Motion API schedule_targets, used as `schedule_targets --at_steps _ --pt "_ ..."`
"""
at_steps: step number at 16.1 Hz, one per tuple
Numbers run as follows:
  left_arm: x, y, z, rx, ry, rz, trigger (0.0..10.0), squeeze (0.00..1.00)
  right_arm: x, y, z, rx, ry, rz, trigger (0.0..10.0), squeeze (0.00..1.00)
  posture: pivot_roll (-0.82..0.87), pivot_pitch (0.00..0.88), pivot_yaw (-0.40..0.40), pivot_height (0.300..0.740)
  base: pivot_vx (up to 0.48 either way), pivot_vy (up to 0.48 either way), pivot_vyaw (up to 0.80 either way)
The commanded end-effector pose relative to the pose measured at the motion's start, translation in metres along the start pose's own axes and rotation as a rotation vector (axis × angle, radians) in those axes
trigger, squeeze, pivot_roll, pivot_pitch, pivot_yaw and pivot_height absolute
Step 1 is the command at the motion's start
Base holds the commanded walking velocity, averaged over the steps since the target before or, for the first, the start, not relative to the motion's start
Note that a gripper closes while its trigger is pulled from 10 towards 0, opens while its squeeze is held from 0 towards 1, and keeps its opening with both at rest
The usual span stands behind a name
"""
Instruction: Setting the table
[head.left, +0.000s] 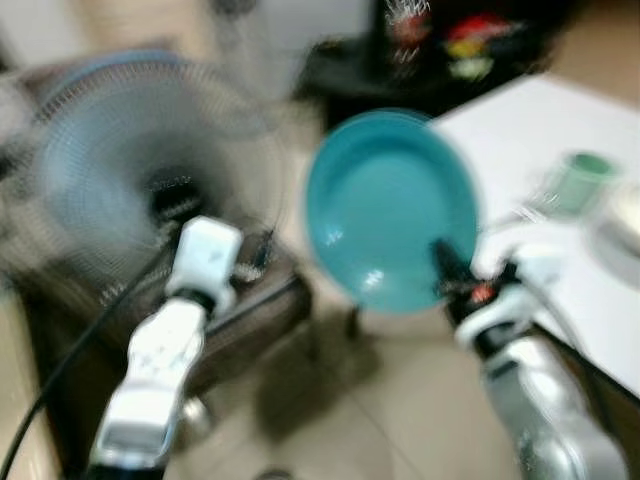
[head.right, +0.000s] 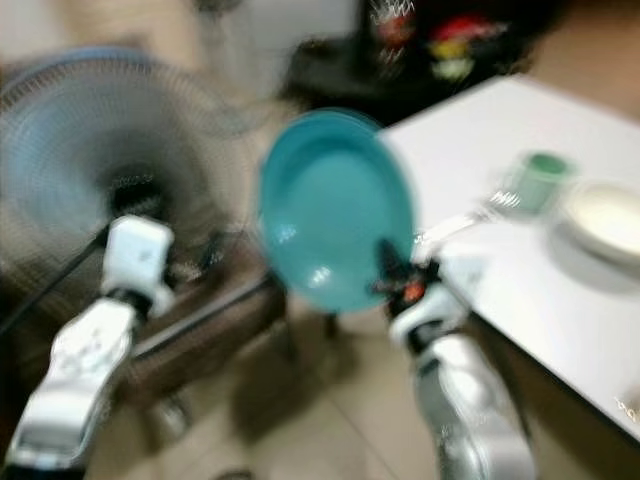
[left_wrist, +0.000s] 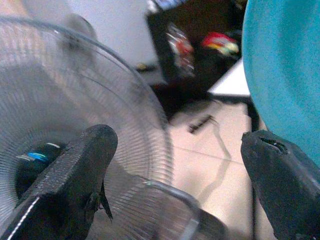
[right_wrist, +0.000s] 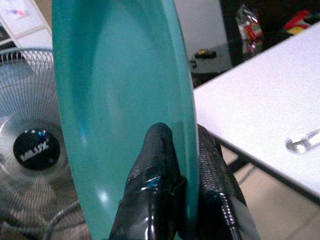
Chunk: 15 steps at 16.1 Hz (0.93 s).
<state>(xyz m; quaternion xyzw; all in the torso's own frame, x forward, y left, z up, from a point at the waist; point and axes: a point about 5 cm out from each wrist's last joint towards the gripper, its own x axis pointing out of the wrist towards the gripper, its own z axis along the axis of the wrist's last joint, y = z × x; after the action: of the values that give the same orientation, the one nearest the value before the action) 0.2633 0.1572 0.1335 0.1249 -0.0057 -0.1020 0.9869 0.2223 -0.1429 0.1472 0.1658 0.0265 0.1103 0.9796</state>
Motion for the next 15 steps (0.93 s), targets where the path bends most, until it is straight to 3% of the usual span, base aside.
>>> schedule_targets --at_steps 1,5,7,8,11,13,15 --pt "0.0016 -0.0044 0.0026 -0.035 -0.013 -0.018 10.0 0.0 -0.0016 -0.0043 0.0089 -0.018 -0.04 -0.021 10.0 0.0 -0.06 0.0 0.079 0.74 0.0 0.454 -0.8" --pt "0.0034 -0.0047 0.0021 -0.015 -0.014 -0.019 10.0 0.0 -0.0016 -0.0055 0.0084 -0.016 -0.038 -0.033 10.0 0.0 -0.06 0.0 0.079 0.74 0.0 0.48 -0.8" --pt "0.004 -0.005 0.0002 -0.002 -0.002 -0.02 10.0 0.0 -0.0017 -0.0052 0.0081 -0.017 -0.038 -0.033 10.0 0.0 -0.06 0.0 0.08 0.74 0.0 -0.48 -0.8" --pt "0.0045 -0.0058 -0.0014 -0.047 0.005 -0.023 10.0 0.0 -0.0016 -0.0052 0.008 -0.017 -0.038 -0.033 10.0 0.0 -0.06 0.0 0.08 0.74 0.0 0.0 -0.8" --pt "0.0053 -0.0048 -0.0005 -0.017 -0.001 -0.023 10.0 0.0 -0.0016 -0.0055 0.0079 -0.015 -0.038 -0.036 10.0 0.0 -0.06 0.0 0.082 0.74 0.0 0.48 -0.8" --pt "0.0068 -0.0059 0.0021 0.038 -0.018 -0.033 10.0 0.0 -0.0011 -0.0048 0.0072 -0.013 -0.037 -0.036 10.0 0.0 -0.06 0.0 0.082 0.74 0.0 -0.24 -0.8" --pt "0.0064 -0.0069 -0.0017 -0.018 0.007 -0.029 10.0 0.0 -0.0008 -0.0045 0.0068 -0.013 -0.036 -0.035 10.0 0.0 -0.06 0.0 0.084 0.74 0.0 0.0 -0.8"
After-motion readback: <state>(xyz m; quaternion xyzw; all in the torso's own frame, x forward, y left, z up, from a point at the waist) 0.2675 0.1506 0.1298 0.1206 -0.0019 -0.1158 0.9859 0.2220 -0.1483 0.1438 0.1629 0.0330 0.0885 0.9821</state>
